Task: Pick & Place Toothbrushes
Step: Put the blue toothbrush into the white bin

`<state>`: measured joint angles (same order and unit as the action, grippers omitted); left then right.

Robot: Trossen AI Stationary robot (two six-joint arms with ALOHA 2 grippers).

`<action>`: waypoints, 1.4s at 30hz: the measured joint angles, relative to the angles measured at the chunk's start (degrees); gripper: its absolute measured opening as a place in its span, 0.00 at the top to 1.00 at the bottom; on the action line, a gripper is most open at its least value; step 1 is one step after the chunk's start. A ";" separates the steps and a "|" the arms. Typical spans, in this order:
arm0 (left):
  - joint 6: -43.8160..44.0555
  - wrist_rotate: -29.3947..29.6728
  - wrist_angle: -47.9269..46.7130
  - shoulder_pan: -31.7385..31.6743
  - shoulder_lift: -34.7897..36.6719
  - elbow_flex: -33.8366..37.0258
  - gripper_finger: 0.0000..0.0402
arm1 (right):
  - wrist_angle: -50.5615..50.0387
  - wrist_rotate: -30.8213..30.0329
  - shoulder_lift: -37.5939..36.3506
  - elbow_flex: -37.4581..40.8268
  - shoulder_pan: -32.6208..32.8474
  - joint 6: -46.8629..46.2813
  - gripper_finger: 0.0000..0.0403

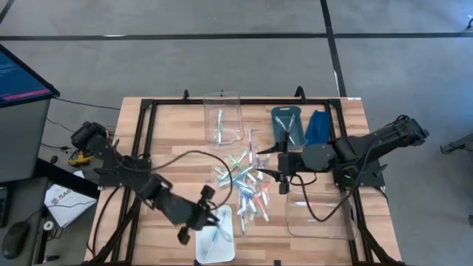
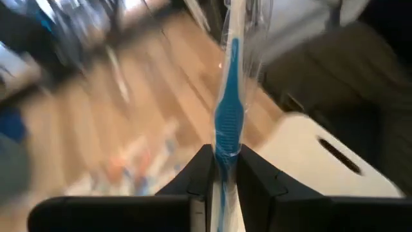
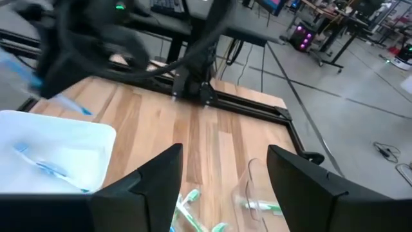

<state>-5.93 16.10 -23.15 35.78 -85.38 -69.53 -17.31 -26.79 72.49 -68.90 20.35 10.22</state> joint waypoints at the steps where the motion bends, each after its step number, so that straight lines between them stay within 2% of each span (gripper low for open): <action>1: 1.89 -0.61 -5.23 -0.02 -2.23 -3.17 0.91 | 0.08 -0.01 -0.02 0.00 -0.25 -0.13 0.46; 4: 4.53 -2.85 -18.00 -0.26 -8.97 -10.82 0.91 | -0.63 0.07 -0.04 0.00 -1.06 -0.76 0.46; 8: 1.41 -5.10 -24.23 -0.97 -14.83 -16.04 0.90 | -1.19 0.04 -0.09 0.00 -0.88 -1.29 0.46; 11: -2.32 -5.73 -25.17 -1.13 -16.43 -16.22 0.89 | -2.24 0.08 -0.09 0.00 -0.43 -1.75 0.46; 15: -2.88 -9.83 -24.85 -1.17 -17.52 -16.35 0.91 | -3.30 0.07 -0.11 0.00 -0.04 -1.73 0.46; 22: -5.97 -12.44 -25.40 -1.04 -20.20 -15.96 0.90 | -3.28 0.04 -0.11 0.00 -0.82 -1.29 0.46; 27: -10.64 -16.48 -25.51 -1.43 -23.25 -15.89 0.90 | -3.24 0.00 -0.11 0.00 -1.61 -1.29 0.46; 42: -12.30 -17.88 -25.67 -4.06 -25.18 -15.92 0.91 | -3.27 0.00 -0.11 0.00 -1.74 -1.27 0.46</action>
<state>-18.24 -1.78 -48.82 31.73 -110.57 -85.45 -20.59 -26.79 72.38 -68.90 18.61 8.95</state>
